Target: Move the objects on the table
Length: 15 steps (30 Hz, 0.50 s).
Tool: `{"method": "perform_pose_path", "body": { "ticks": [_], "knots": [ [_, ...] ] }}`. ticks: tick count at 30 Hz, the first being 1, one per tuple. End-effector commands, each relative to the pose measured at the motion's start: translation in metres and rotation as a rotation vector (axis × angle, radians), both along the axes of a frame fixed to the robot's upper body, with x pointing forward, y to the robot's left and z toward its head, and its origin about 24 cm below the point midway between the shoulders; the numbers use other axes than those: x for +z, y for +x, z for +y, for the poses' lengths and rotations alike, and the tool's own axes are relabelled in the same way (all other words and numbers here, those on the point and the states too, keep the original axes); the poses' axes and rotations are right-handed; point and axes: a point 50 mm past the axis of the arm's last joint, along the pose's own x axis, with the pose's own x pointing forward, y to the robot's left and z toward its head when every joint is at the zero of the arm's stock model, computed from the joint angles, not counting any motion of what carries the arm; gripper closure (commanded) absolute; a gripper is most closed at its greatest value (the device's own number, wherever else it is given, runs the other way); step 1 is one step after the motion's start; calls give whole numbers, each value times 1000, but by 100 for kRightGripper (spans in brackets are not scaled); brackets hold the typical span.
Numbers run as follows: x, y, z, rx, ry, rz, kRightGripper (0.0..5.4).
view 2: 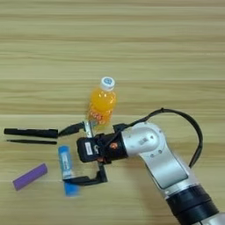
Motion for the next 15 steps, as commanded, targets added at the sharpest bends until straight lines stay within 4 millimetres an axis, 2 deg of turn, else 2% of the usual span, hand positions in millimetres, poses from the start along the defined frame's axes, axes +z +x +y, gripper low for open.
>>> {"method": "perform_pose_path", "body": {
  "ticks": [1, 15],
  "knots": [
    [21, 7, 5, -17, 24, -105, 4],
    [14, 6, 3, -7, 5, 28, 4]
  ]
}}
